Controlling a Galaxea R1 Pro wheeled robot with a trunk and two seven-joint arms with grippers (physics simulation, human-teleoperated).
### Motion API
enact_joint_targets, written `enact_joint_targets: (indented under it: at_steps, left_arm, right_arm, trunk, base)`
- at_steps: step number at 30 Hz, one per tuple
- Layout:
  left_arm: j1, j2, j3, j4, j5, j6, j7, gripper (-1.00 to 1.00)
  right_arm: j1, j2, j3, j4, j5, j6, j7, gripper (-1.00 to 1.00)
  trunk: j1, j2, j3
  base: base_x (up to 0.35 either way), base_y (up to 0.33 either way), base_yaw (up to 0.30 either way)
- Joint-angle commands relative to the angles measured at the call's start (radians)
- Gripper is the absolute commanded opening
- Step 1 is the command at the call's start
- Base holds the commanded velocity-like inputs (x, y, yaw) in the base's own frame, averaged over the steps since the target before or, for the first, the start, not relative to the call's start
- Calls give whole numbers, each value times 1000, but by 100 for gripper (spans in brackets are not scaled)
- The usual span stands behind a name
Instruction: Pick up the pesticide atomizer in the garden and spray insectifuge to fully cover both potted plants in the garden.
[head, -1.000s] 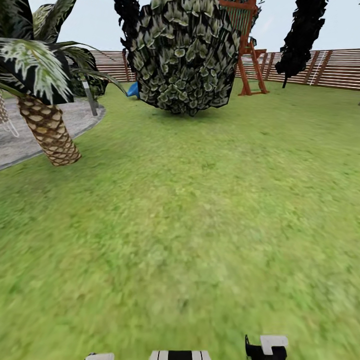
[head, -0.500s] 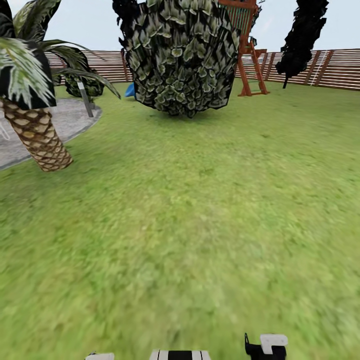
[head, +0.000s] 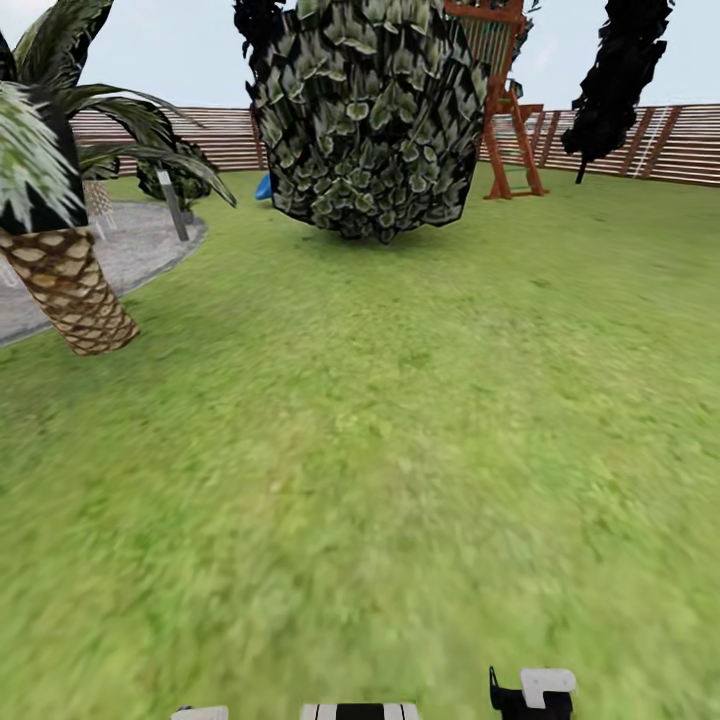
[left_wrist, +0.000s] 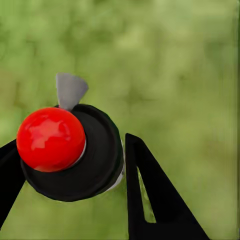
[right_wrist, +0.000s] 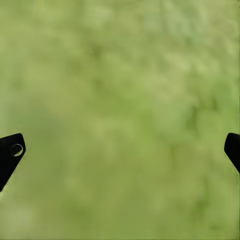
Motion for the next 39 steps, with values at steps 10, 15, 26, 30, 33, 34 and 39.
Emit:
enact_joint_targets:
  at_steps: [10,15,26,30,33,34,39]
  left_arm:
    - [-1,0,5,1,-3,-4,0,-100]
    - [-1,-1,5,1,-3,-4,0,-100]
    - [-1,-2,5,1,-3,-4,0,-100]
    - [-1,-2,5,1,-3,-4,0,-100]
    - [-1,-2,5,1,-3,-4,0,-100]
    - [-1,-2,5,1,-3,-4,0,-100]
    - [-1,-2,5,1,-3,-4,0,-100]
  right_arm:
    - [0,0,-8,1,11,-2,-3,100]
    - [0,0,-8,1,11,-2,-3,100]
    - [0,0,-8,1,11,-2,-3,100]
    - [0,0,-8,1,11,-2,-3,100]
    - [0,0,-8,1,11,-2,-3,100]
    - [0,0,-8,1,11,-2,-3,100]
    - [0,0,-8,1,11,-2,-3,100]
  trunk:
    - [0,0,12]
    - [0,0,18]
    - [0,0,31]
    - [0,0,36]
    - [0,0,39]
    - [0,0,40]
    - [0,0,46]
  base:
    - [339,-127,181]
    - [339,-133,192]
    - [337,-142,192]
    - [326,-166,192]
    - [325,-168,192]
    - [325,-168,191]
    - [325,-168,192]
